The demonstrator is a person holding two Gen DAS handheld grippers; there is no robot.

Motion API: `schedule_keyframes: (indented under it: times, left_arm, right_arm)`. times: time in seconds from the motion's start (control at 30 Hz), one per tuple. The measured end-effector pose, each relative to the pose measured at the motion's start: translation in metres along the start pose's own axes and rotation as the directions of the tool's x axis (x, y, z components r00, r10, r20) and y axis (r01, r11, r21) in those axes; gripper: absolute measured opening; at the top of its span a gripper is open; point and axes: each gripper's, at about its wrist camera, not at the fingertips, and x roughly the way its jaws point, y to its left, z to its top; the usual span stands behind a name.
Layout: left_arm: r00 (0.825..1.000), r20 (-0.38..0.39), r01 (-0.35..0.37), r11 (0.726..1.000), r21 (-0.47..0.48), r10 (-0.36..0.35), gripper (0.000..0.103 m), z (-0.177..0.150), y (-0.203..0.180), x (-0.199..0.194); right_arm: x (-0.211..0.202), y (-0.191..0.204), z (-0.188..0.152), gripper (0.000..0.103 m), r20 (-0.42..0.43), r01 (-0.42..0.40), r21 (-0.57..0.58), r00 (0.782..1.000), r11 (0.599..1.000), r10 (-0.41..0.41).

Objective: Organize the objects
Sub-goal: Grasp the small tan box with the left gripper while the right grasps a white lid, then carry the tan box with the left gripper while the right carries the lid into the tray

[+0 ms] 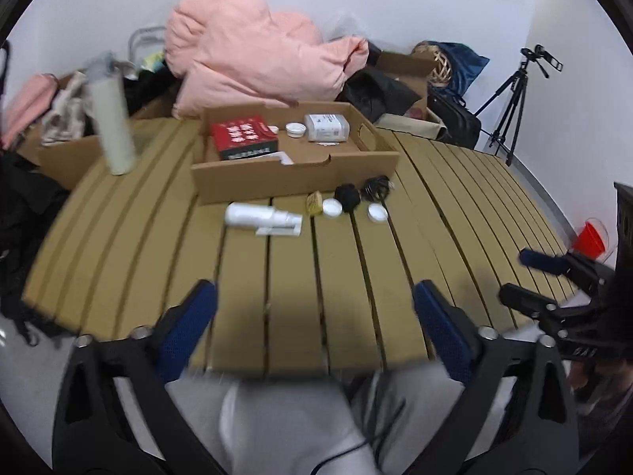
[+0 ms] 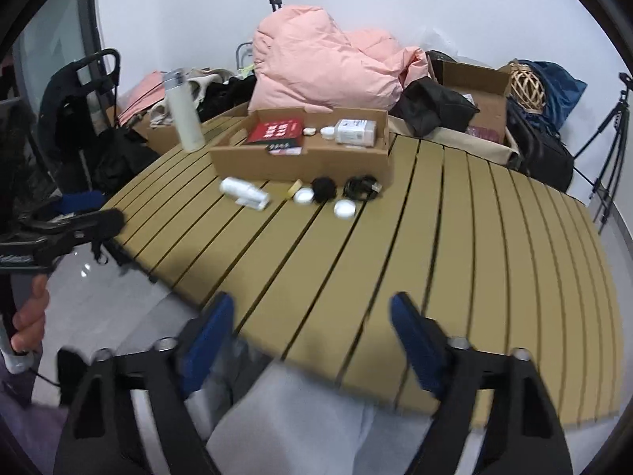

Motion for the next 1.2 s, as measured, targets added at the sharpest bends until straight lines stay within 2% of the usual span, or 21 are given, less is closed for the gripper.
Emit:
schedule_keyframes:
  times: [0.07, 0.13, 0.17, 0.2, 0.33, 0.47, 0.53, 0.57, 0.6, 0.63, 0.7, 0.93, 1.07, 1.2]
  left_arm:
    - [1.0, -0.031, 0.005, 1.0, 0.001, -0.005, 0.072, 0.018, -0.003, 0.034]
    - [0.996, -0.088, -0.002, 1.0, 0.002, 0.002, 0.067, 0.038, -0.005, 0.077]
    - [0.994, -0.109, -0.003, 1.0, 0.002, 0.003, 0.057, 0.044, -0.006, 0.093]
    - [0.992, -0.125, 0.003, 1.0, 0.004, -0.002, 0.053, 0.051, -0.007, 0.11]
    - [0.985, -0.169, -0.021, 1.0, -0.016, 0.018, 0.051, 0.066, -0.004, 0.169]
    - [0.976, -0.219, -0.012, 0.999, -0.045, 0.002, 0.047, 0.062, 0.004, 0.204]
    - [0.985, -0.175, -0.012, 0.999, -0.045, 0.004, 0.042, 0.058, 0.006, 0.203]
    - [0.982, -0.188, -0.008, 0.999, -0.049, -0.001, 0.034, 0.056, 0.006, 0.204]
    - [0.985, -0.171, -0.006, 0.998, -0.06, -0.004, 0.02, 0.055, 0.008, 0.202]
    - [0.983, -0.179, 0.022, 0.997, -0.079, -0.036, 0.019, 0.055, 0.01, 0.203]
    - [0.983, -0.174, 0.033, 0.994, -0.108, -0.052, 0.019, 0.053, 0.015, 0.201]
    - [0.987, -0.152, 0.031, 0.996, -0.087, -0.044, 0.018, 0.063, 0.017, 0.182]
    - [0.995, -0.073, 0.065, 0.991, -0.119, -0.074, 0.018, 0.075, 0.024, 0.13]
    - [0.997, 0.022, 0.081, 0.988, -0.132, -0.078, 0.018, 0.077, 0.023, 0.063]
  right_arm:
    - [0.031, -0.012, 0.015, 0.064, -0.005, 0.003, 0.014, 1.0, 1.0, -0.003]
    - [0.067, -0.022, 0.031, 0.064, -0.012, -0.012, 0.033, 1.0, 0.999, 0.013]
    - [0.083, -0.026, 0.037, 0.062, -0.022, -0.02, 0.041, 1.0, 0.999, 0.021]
    - [0.1, -0.029, 0.044, 0.06, -0.029, -0.03, 0.048, 0.999, 0.998, 0.032]
    - [0.155, -0.035, 0.064, 0.05, -0.05, -0.051, 0.054, 0.997, 0.997, 0.053]
    - [0.186, -0.039, 0.068, 0.05, -0.064, -0.064, 0.057, 0.996, 0.996, 0.068]
    - [0.201, -0.041, 0.066, 0.05, -0.089, -0.065, 0.065, 0.994, 0.996, 0.07]
    - [0.203, -0.041, 0.065, 0.047, -0.096, -0.058, 0.064, 0.993, 0.996, 0.064]
    - [0.204, -0.04, 0.064, 0.04, -0.087, -0.046, 0.052, 0.995, 0.998, 0.05]
    - [0.205, -0.039, 0.063, 0.031, -0.097, -0.037, 0.039, 0.994, 0.999, 0.041]
    - [0.205, -0.039, 0.063, 0.031, -0.093, -0.035, 0.039, 0.995, 0.999, 0.039]
    - [0.191, -0.036, 0.068, 0.031, -0.067, -0.007, 0.016, 0.998, 1.0, 0.008]
    - [0.148, -0.036, 0.077, 0.031, 0.004, 0.003, 0.023, 1.0, 1.0, -0.003]
    - [0.097, -0.032, 0.072, 0.031, 0.042, 0.013, 0.025, 0.999, 1.0, -0.014]
